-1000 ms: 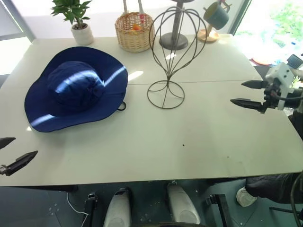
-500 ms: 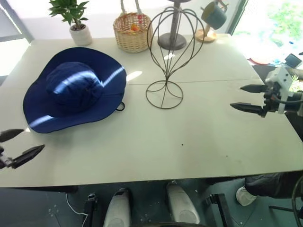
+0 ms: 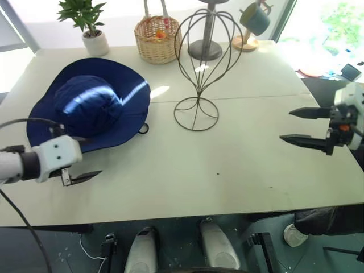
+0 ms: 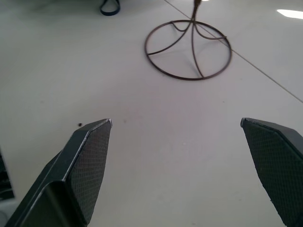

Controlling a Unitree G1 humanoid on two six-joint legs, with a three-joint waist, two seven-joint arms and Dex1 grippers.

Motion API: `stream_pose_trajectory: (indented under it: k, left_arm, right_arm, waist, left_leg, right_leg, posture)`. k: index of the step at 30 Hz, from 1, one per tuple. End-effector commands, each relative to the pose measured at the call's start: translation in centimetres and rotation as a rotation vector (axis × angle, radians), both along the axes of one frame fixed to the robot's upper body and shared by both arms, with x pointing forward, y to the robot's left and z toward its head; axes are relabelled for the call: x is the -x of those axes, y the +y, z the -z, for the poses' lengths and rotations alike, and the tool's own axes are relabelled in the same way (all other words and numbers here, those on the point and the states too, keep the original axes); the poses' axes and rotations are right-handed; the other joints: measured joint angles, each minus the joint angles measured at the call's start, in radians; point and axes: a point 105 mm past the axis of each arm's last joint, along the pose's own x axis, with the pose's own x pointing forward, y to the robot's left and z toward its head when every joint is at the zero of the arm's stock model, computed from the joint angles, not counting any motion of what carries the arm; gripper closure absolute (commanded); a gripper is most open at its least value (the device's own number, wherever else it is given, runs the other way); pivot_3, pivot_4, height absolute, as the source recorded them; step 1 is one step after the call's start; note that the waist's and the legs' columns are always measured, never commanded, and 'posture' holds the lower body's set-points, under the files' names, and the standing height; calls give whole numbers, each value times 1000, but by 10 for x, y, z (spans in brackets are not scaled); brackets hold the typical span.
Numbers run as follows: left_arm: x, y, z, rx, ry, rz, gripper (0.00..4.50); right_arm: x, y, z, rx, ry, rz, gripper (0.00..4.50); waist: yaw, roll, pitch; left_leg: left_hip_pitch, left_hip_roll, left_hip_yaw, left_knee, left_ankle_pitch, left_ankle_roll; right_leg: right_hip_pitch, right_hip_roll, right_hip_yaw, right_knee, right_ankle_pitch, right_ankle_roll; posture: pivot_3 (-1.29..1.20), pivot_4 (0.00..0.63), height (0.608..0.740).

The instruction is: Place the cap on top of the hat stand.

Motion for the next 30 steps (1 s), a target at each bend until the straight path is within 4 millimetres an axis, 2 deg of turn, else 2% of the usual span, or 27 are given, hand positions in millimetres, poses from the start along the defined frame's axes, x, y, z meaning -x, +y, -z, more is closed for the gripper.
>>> stream_pose_trajectory:
  k: [1, 3, 7, 13, 16, 19, 24, 25, 26, 28, 30]
  left_arm:
    - [-27, 4, 1, -125, -190, -27, 58]
    - [-39, 4, 4, -182, -280, -44, 58]
    - [-44, -5, 17, -190, -291, -70, 58]
    - [-56, -7, 35, -254, -296, -136, 58]
    - [-64, -6, 37, -283, -319, -173, 58]
    - [-73, -3, 34, -266, -332, -227, 844]
    - [-79, 1, 31, -269, -347, -251, 3353]
    - [-80, 2, 30, -268, -350, -254, 4092]
    - [-81, 4, 28, -264, -355, -264, 4457]
    - [-84, 9, 22, -219, -348, -309, 4457]
    - [-90, 7, 9, 18, -267, -438, 4457]
  right_arm:
    - [22, 19, -24, -11, -57, -50, 0]
    - [32, 28, -26, -14, -55, -71, 0]
    - [45, 40, -32, -30, -60, -90, 0]
    - [49, 46, -36, -38, -75, -77, 0]
    - [50, 49, -38, -43, -86, -81, 0]
    - [50, 50, -40, -49, -95, -79, 0]
    - [48, 52, -43, -65, -102, -76, 0]
    - [47, 52, -44, -70, -103, -72, 0]
    - [46, 52, -44, -78, -100, -65, 0]
    - [46, 52, -45, -94, -87, -65, 0]
    - [45, 51, -47, -78, -109, -60, 0]
  waist:
    - [5, 0, 0]
    - [12, -1, 0]
    - [26, -1, 0]
    - [36, -1, -1]
    - [46, -1, -1]
    - [49, -1, -2]
    - [49, -1, -1]
    - [49, -1, -1]
    - [49, -1, -1]
    - [49, -1, -1]
    - [53, -1, -2]
  left_leg:
    - [0, 0, 0, 1, 0, 0]
    - [0, 0, 0, 3, 0, 0]
    - [-2, 0, 0, 5, 0, 0]
    - [-2, 0, -1, 9, 0, 0]
    - [-1, 0, -1, 12, 0, 0]
    - [0, 0, -1, 12, 0, 0]
    - [0, 0, -1, 12, 0, 0]
    - [0, 0, -2, 11, 0, 0]
    - [-1, 0, -2, 11, 0, 0]
    - [-1, 0, -2, 12, 0, 0]
    - [-1, 0, -2, 12, 0, 0]
  right_leg:
    - [0, 0, 0, 0, 0, 1]
    - [1, 0, 0, 0, 1, 2]
    - [1, 0, 0, 0, 3, 6]
    - [3, 0, 0, 0, 3, 4]
    - [6, 0, 0, 0, 4, 4]
    - [8, 0, 0, 0, 4, 4]
    - [7, 0, 0, 0, 4, 4]
    - [7, 0, 0, 0, 4, 4]
    - [7, 0, 0, 0, 4, 4]
    - [7, 0, 0, 0, 4, 4]
    - [7, 0, 0, 0, 4, 4]
  posture:
    - [0, 150, 740]
    - [0, 150, 740]
    - [0, 150, 740]
    - [0, 150, 740]
    - [0, 150, 740]
    - [0, 150, 740]
    - [0, 150, 740]
    - [0, 150, 740]
    - [0, 150, 740]
    - [0, 150, 740]
    - [0, 150, 740]
